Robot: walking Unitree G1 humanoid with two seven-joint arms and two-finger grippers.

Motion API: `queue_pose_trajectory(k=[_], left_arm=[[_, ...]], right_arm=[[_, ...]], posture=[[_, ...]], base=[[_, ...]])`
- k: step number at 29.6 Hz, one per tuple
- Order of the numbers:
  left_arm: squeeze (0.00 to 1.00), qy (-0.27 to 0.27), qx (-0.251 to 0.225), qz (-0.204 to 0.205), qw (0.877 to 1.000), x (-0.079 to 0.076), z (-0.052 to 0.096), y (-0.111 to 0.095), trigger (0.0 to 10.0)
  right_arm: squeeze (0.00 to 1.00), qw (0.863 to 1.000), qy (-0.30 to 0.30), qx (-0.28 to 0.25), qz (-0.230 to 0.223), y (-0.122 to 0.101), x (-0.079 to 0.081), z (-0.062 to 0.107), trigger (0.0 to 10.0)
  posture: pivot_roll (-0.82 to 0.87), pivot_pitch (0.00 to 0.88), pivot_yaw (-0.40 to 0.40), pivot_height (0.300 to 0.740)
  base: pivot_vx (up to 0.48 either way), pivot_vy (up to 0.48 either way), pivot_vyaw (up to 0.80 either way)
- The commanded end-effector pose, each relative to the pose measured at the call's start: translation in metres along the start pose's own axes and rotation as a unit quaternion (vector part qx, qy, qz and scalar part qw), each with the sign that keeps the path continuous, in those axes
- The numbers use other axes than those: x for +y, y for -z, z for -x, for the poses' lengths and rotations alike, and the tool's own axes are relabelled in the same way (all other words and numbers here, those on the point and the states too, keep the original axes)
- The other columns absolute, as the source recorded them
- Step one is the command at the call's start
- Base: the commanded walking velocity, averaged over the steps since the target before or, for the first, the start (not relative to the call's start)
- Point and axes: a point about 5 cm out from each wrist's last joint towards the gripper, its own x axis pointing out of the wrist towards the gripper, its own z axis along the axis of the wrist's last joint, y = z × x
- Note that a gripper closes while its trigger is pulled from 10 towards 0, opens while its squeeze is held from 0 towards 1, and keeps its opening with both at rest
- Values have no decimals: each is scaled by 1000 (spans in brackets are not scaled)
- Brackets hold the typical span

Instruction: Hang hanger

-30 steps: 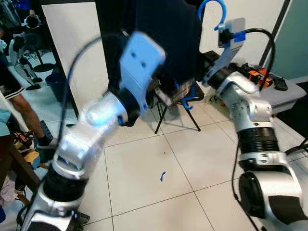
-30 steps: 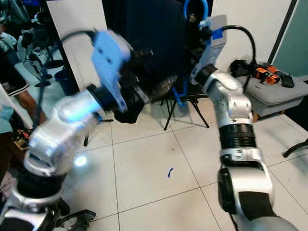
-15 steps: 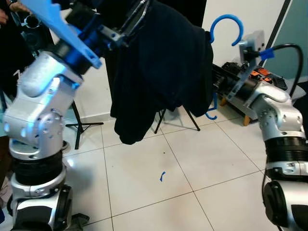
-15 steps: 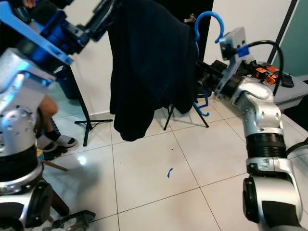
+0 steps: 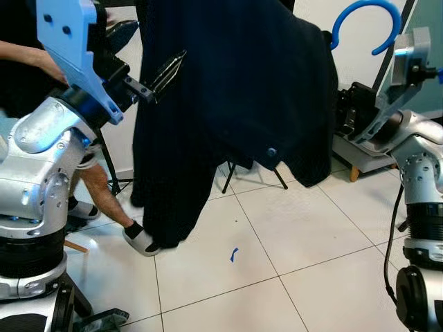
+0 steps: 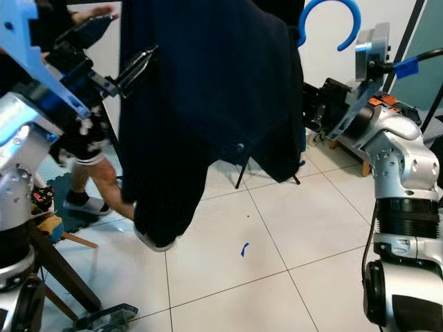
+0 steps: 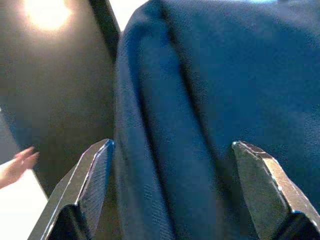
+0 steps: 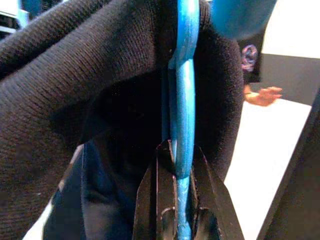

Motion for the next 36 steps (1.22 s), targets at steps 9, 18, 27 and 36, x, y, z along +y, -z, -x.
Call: queue_pose_trajectory(k=[9, 18, 27, 36], left_arm=[[0, -13, -8, -4, 1000, 6, -1, -3, 0], [0, -37, -32, -28, 998, 16, 0, -14, 0], [0, -15, -58, -25, 998, 11, -2, -24, 0], [0, 32, -93, -12, 995, -3, 0, -36, 3961]], right_arm=[[0, 999, -4, -32, 15, -15, 2, -3, 10000], [0, 995, 94, -20, 22, -15, -17, -1, 10000], [0, 986, 168, -4, 18, -7, -32, 0, 10000], [0, 978, 199, 55, -13, 27, -34, -5, 10000]], posture=[[-6, 0, 26, 740], [3, 0, 25, 740], [12, 0, 20, 740], [14, 0, 17, 740]], base=[[0, 0, 0], [0, 0, 0], [0, 0, 0], [0, 0, 0]])
